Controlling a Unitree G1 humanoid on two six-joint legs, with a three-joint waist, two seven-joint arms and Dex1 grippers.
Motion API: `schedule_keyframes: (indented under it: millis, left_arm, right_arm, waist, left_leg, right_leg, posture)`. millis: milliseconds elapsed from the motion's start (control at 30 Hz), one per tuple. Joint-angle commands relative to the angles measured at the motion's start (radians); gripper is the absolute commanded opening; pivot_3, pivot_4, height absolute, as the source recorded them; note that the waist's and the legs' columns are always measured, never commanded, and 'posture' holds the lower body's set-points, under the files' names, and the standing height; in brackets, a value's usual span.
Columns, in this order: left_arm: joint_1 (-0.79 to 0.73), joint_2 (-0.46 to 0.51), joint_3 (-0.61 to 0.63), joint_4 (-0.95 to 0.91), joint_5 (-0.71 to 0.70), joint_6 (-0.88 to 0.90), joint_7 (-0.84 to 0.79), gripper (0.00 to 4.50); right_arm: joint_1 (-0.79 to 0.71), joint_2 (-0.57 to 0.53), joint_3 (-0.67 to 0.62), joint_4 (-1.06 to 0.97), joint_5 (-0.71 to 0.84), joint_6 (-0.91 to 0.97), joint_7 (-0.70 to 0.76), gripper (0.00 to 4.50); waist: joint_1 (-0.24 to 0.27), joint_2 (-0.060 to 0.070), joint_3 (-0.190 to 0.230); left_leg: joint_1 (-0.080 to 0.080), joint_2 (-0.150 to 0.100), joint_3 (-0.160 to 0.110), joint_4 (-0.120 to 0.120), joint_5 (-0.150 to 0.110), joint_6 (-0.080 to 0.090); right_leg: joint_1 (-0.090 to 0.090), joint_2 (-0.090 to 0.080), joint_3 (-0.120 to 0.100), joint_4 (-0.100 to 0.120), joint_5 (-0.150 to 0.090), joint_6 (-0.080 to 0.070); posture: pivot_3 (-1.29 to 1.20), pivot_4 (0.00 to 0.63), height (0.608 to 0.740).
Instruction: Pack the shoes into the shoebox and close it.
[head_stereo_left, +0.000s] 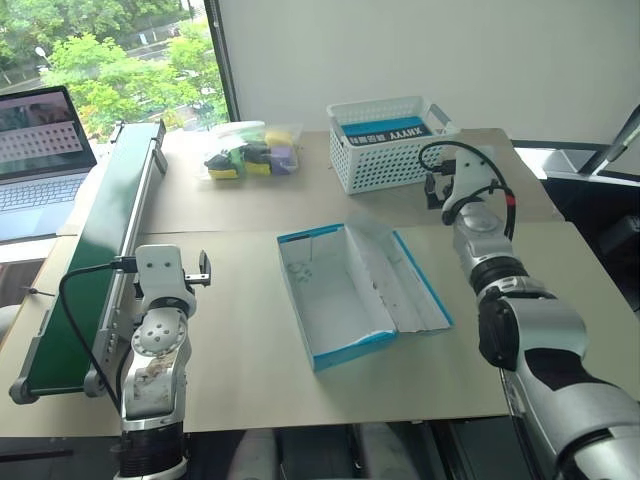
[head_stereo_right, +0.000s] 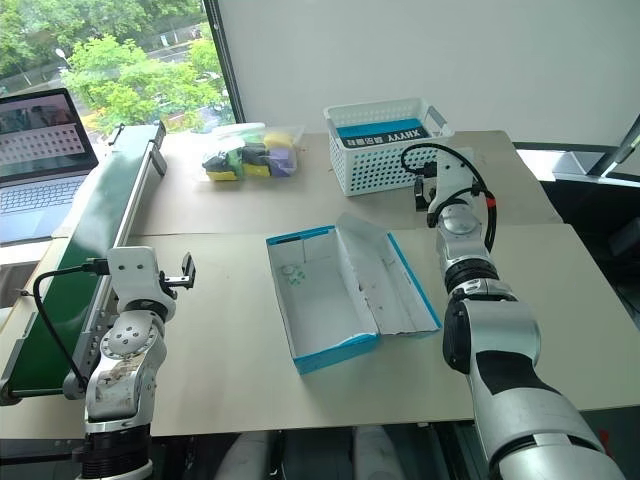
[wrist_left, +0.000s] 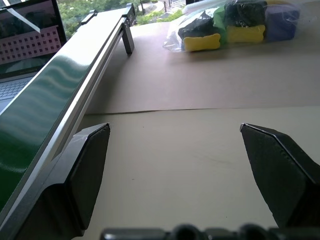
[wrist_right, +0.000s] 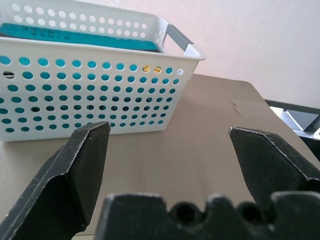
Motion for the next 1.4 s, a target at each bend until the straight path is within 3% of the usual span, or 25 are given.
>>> schedule_keyframes:
  millis: [33, 133, 267, 400, 500, 633, 733, 833, 1233, 1400]
  left_arm:
    - [-0.052, 0.011, 0.014, -0.021, 0.003, 0.005, 0.01, 4.44]
    - [-0.077, 0.007, 0.026, -0.049, -0.034, -0.024, -0.015, 4.44]
    - [-0.03, 0.023, 0.074, -0.121, -0.07, -0.019, -0.047, 4.44]
    - [0.042, 0.085, 0.209, -0.2, -0.156, 0.014, -0.11, 4.44]
    - [0.116, 0.171, 0.386, -0.194, -0.263, 0.058, -0.192, 4.44]
    - [0.224, 0.261, 0.526, -0.134, -0.347, 0.082, -0.301, 4.44]
    - [0.289, 0.298, 0.585, -0.082, -0.4, 0.088, -0.369, 4.44]
    - [0.338, 0.316, 0.615, -0.027, -0.445, 0.1, -0.432, 4.44]
    - [0.389, 0.297, 0.562, 0.095, -0.453, 0.036, -0.46, 4.44]
    - [0.377, 0.298, 0.526, 0.14, -0.442, 0.006, -0.456, 4.44]
  right_arm:
    - [-0.044, -0.016, 0.014, -0.064, -0.006, -0.014, -0.002, 4.5]
    - [-0.062, 0.031, 0.0, -0.18, 0.062, 0.143, 0.099, 4.5]
    - [0.01, 0.127, 0.044, -0.604, 0.208, 0.402, 0.326, 4.5]
    - [0.038, 0.165, 0.127, -0.961, 0.276, 0.669, 0.412, 4.5]
    - [0.08, 0.155, 0.259, -1.219, 0.403, 0.851, 0.627, 4.5]
    - [0.194, 0.08, 0.446, -1.456, 0.453, 0.89, 0.85, 4.5]
    - [0.251, 0.036, 0.577, -1.488, 0.386, 0.858, 0.908, 4.5]
    - [0.298, 0.046, 0.656, -1.45, 0.301, 0.797, 0.878, 4.5]
    - [0.341, 0.135, 0.652, -1.423, 0.151, 0.788, 0.694, 4.5]
    - [0.362, 0.146, 0.644, -1.441, 0.147, 0.793, 0.693, 4.5]
  waist:
    - [0.0, 0.0, 0.0]
    - [-0.002, 0.0, 0.0]
    - [-0.027, 0.0, 0.0]
    - [-0.025, 0.001, 0.0]
    - [-0.019, 0.001, 0.0]
    - [-0.01, 0.0, 0.0]
    - [-0.005, -0.001, -0.001]
    - [0.001, -0.003, -0.002]
    - [0.003, -0.004, -0.002]
    - [0.003, -0.004, -0.002]
  left_leg:
    - [0.0, 0.0, 0.0, 0.0, 0.0, 0.0]
    - [0.0, 0.0, 0.0, 0.0, 0.0, 0.0]
    - [0.001, 0.001, 0.002, -0.001, -0.001, 0.001]
    - [0.0, 0.002, 0.004, -0.002, -0.002, 0.003]
    - [0.0, 0.002, 0.003, -0.001, -0.002, 0.003]
    - [0.002, 0.002, 0.003, -0.001, -0.002, 0.003]
    - [0.002, 0.002, 0.003, 0.0, -0.002, 0.003]
    - [0.004, 0.003, 0.004, 0.001, -0.002, 0.002]
    - [0.003, 0.004, 0.005, 0.0, -0.002, 0.002]
    - [0.004, 0.004, 0.005, 0.0, -0.002, 0.002]
  right_leg:
    - [0.0, 0.0, 0.0, 0.0, 0.0, 0.0]
    - [-0.001, 0.0, 0.0, 0.0, 0.0, 0.0]
    - [-0.001, 0.0, 0.003, 0.0, 0.0, 0.001]
    - [-0.004, 0.002, 0.004, 0.001, 0.0, 0.001]
    - [-0.004, 0.002, 0.003, 0.001, 0.0, 0.001]
    - [0.0, 0.001, 0.001, -0.001, 0.0, 0.001]
    - [0.0, 0.0, 0.001, -0.001, 0.0, 0.001]
    - [0.0, 0.001, 0.001, 0.0, 0.0, 0.0]
    - [-0.002, 0.001, 0.002, 0.0, -0.001, -0.002]
    - [-0.002, 0.002, 0.002, 0.0, -0.001, -0.002]
  posture:
    - [0.0, 0.15, 0.731]
    - [0.0, 0.15, 0.731]
    - [0.0, 0.15, 0.731]
    - [0.0, 0.15, 0.731]
    - [0.0, 0.15, 0.731]
    - [0.0, 0.15, 0.731]
    - [0.0, 0.15, 0.731]
    - [0.0, 0.15, 0.731]
    - [0.0, 0.15, 0.731]
    - [0.0, 0.15, 0.731]
